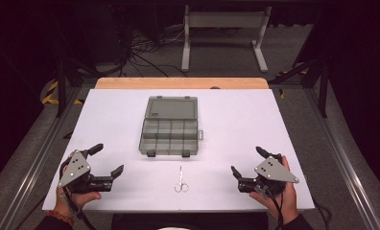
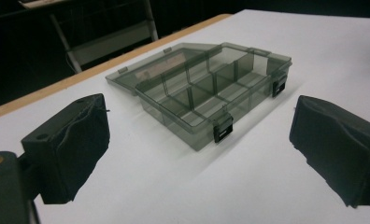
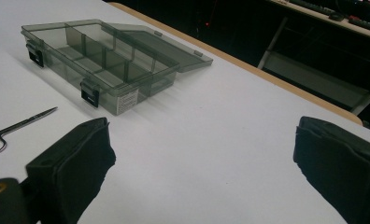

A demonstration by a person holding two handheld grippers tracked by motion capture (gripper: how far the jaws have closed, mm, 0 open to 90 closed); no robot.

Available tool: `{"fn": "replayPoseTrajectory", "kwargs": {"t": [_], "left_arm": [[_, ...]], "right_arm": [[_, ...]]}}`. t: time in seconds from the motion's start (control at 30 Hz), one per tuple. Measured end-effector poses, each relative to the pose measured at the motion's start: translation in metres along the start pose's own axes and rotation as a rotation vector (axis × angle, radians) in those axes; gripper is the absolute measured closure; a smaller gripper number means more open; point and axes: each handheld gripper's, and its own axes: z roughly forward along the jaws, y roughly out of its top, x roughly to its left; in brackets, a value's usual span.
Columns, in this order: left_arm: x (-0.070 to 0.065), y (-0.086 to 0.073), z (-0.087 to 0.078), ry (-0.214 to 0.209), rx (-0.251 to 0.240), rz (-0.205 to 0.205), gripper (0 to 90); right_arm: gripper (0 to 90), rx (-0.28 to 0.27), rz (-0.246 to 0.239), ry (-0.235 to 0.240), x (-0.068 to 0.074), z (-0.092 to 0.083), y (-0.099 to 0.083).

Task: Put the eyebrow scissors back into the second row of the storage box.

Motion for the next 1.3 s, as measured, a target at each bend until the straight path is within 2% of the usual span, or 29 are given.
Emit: {"fn": "replayPoseTrajectory", "kwargs": {"t": [0.13, 0.2, 0.3, 0.43, 0.5, 0.63, 0.7, 0.8, 0.9, 0.93, 0.97, 1.03, 1.07, 1.17, 1.23, 1.3], "left_arm": [[-0.002, -0.001, 0.004, -0.018, 0.018, 0.021, 5.9], [-0.003, -0.002, 0.004, -0.011, 0.023, 0.032, 5.9], [-0.003, -0.003, 0.003, -0.02, 0.02, 0.022, 5.9], [-0.004, -0.005, 0.002, -0.022, 0.032, 0.043, 5.7], [-0.004, -0.005, 0.002, -0.025, 0.031, 0.039, 5.7], [-0.004, -0.004, 0.002, -0.028, 0.034, 0.027, 5.7], [-0.004, -0.005, 0.002, -0.027, 0.033, 0.032, 5.7], [-0.005, -0.005, 0.002, -0.027, 0.034, 0.032, 5.7], [-0.004, -0.004, 0.003, -0.033, 0.031, 0.03, 5.7], [-0.004, -0.004, 0.004, -0.035, 0.037, 0.034, 5.7], [-0.004, -0.004, 0.004, -0.035, 0.037, 0.034, 5.7], [-0.005, -0.004, 0.004, -0.044, 0.043, 0.031, 5.7], [-0.005, -0.005, 0.004, -0.043, 0.039, 0.035, 5.8], [-0.005, -0.005, 0.003, -0.042, 0.04, 0.028, 5.8], [-0.004, -0.004, 0.004, -0.04, 0.042, 0.031, 5.9], [-0.005, -0.004, 0.005, -0.041, 0.045, 0.029, 6.0]], "right_arm": [[5.6, 0.002, 0.003, 0.007, 0.002, 0.001, 0.001], [5.6, 0.001, 0.013, 0.019, 0.003, 0.002, 0.002], [5.6, 0.001, 0.02, 0.027, 0.004, 0.005, 0.002], [6.2, 0.018, 0.016, 0.045, 0.01, 0.014, 0.005], [6.7, 0.021, 0.021, 0.051, 0.012, 0.016, 0.005], [10.4, 0.05, 0.047, 0.118, 0.023, 0.027, 0.008], [13.1, 0.066, 0.047, 0.138, 0.029, 0.032, 0.009], [16.7, 0.107, 0.035, 0.134, 0.047, 0.045, 0.013], [17.4, 0.151, 0.117, 0.159, 0.061, 0.055, 0.015], [17.8, 0.163, 0.122, 0.158, 0.065, 0.057, 0.016], [17.8, 0.163, 0.122, 0.158, 0.065, 0.057, 0.016], [18.5, 0.176, 0.093, 0.159, 0.079, 0.064, 0.018], [19.2, 0.189, 0.095, 0.165, 0.087, 0.071, 0.02], [20.7, 0.217, 0.103, 0.167, 0.098, 0.08, 0.022], [21.5, 0.238, 0.08, 0.165, 0.107, 0.086, 0.022], [22.9, 0.258, 0.083, 0.176, 0.115, 0.093, 0.023]]}}
